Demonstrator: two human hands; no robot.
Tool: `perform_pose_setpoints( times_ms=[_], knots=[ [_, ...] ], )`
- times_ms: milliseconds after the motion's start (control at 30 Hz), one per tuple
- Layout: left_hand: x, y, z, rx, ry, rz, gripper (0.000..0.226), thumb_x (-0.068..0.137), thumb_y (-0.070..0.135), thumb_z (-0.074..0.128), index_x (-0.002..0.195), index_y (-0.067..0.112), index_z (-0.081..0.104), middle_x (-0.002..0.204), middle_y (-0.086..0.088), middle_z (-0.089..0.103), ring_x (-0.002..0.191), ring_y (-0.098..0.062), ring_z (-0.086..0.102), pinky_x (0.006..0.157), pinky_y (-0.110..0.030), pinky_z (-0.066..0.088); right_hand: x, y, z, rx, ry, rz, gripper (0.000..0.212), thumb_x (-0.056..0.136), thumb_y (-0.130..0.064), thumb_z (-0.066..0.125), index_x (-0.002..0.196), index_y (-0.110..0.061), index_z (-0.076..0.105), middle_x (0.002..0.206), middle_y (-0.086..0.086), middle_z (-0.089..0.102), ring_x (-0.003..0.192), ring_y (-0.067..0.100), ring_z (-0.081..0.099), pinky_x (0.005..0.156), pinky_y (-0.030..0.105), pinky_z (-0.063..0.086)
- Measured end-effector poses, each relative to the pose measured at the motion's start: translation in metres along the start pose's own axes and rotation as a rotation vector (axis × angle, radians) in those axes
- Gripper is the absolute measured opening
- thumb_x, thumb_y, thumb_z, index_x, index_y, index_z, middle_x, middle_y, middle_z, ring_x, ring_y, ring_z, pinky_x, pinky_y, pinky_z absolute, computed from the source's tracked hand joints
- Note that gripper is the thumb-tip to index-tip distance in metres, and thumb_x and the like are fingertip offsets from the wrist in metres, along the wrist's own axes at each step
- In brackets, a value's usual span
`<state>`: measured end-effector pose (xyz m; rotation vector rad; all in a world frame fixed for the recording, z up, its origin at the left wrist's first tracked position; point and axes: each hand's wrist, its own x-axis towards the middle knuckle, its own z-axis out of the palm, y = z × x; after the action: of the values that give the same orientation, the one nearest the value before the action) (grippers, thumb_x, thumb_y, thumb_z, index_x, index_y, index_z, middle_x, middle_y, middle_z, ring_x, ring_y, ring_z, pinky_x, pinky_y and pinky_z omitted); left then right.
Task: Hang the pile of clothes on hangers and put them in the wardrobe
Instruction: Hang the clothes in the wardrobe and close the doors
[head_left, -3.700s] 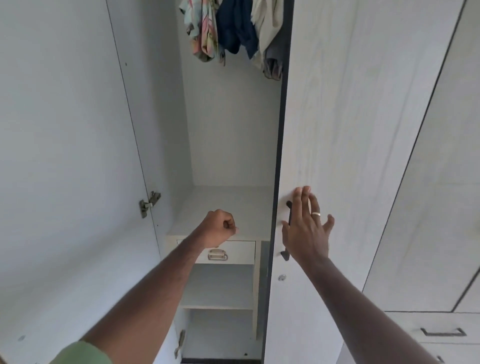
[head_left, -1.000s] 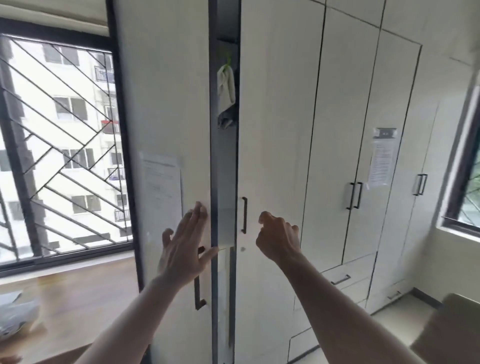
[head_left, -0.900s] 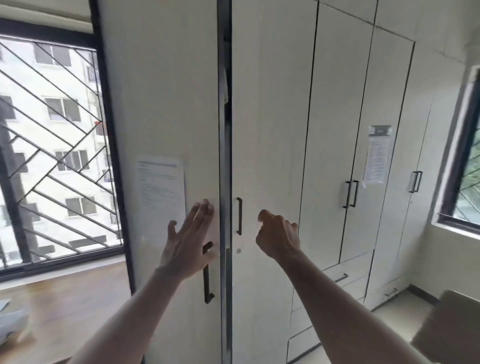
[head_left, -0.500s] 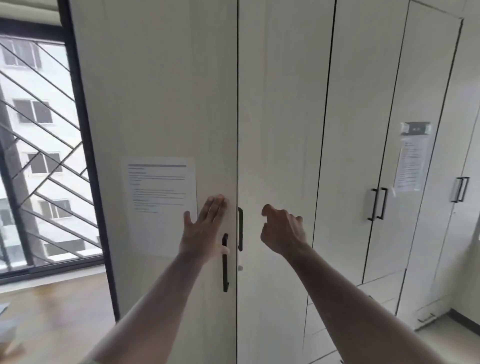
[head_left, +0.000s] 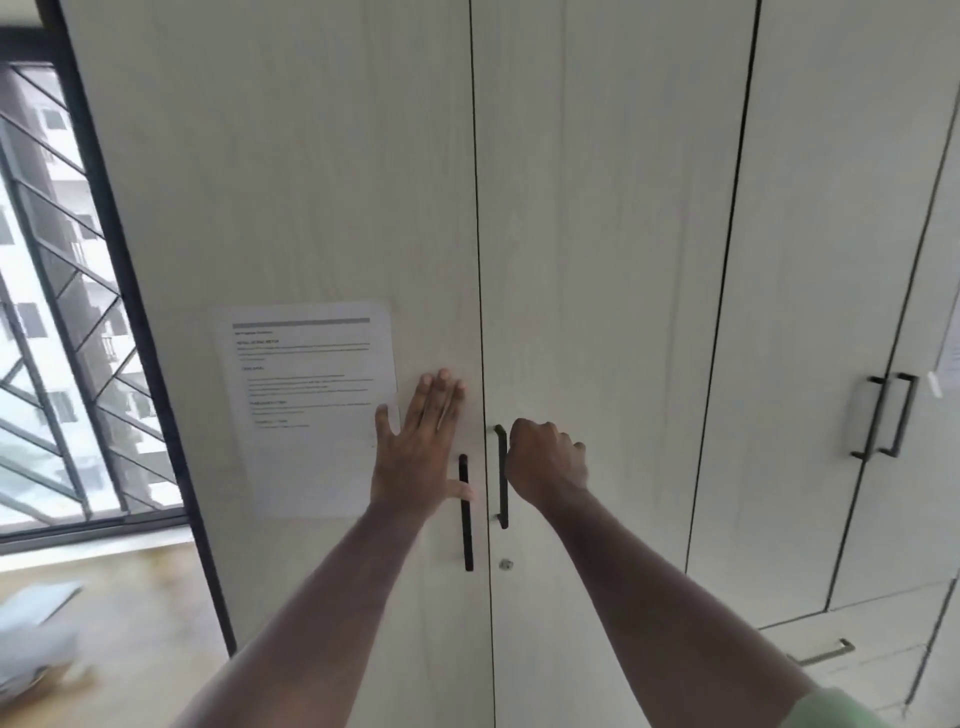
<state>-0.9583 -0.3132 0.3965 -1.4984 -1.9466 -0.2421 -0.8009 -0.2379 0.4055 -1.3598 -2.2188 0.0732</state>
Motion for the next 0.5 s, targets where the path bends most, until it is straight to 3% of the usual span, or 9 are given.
perform_pose_setpoints(
  times_ms=[100,200,367,433,500],
  knots=[
    [0.013,0.002,0.009,0.033,-0.012,-0.037,0.153,0.047,0.081,0.076,0.162,0.016,-0.002,0.169,-0.005,-0.013,0.156,-0.024,-0.004,0.112,-0.064,0.027,0.017,0.003,0.016,0.05,0.004,0.019,0.01,0.095,-0.015,0.045,0.094,-0.018,0.054,0.073,-0.003,0.047,0.076,0.027,0.051,0.078,0.041,0.036],
    [0.029,0.009,0.019,0.061,-0.055,-0.074,0.146,0.059,0.078,0.073,0.16,0.017,-0.013,0.165,-0.005,-0.026,0.155,-0.025,-0.015,0.113,-0.067,0.022,0.035,0.009,0.029,0.092,-0.087,0.041,0.025,0.104,-0.033,0.036,0.099,-0.017,0.054,0.085,0.0,0.054,0.082,0.026,0.052,0.084,0.047,0.035],
    [0.04,0.011,0.028,0.102,-0.08,-0.097,0.146,0.06,0.08,0.07,0.158,0.017,-0.019,0.164,-0.005,-0.03,0.154,-0.024,-0.017,0.112,-0.068,0.023,0.054,0.017,0.054,0.177,-0.268,0.0,0.032,0.106,-0.028,0.031,0.119,-0.014,0.057,0.107,0.005,0.06,0.099,0.026,0.052,0.095,0.054,0.034],
    [0.042,0.01,0.03,0.088,-0.076,-0.103,0.147,0.059,0.079,0.072,0.158,0.018,-0.018,0.164,-0.004,-0.03,0.154,-0.024,-0.018,0.111,-0.069,0.022,0.06,0.019,0.068,0.272,-0.318,0.021,0.03,0.107,-0.028,0.03,0.117,-0.016,0.056,0.102,0.003,0.055,0.097,0.025,0.05,0.102,0.055,0.037],
    [0.043,0.011,0.031,0.084,-0.093,-0.105,0.148,0.059,0.079,0.072,0.158,0.018,-0.018,0.164,-0.004,-0.031,0.154,-0.024,-0.019,0.112,-0.07,0.022,0.062,0.023,0.085,0.389,-0.317,0.024,0.031,0.107,-0.034,0.027,0.107,-0.018,0.054,0.099,0.002,0.06,0.096,0.027,0.057,0.099,0.052,0.046]
  ],
)
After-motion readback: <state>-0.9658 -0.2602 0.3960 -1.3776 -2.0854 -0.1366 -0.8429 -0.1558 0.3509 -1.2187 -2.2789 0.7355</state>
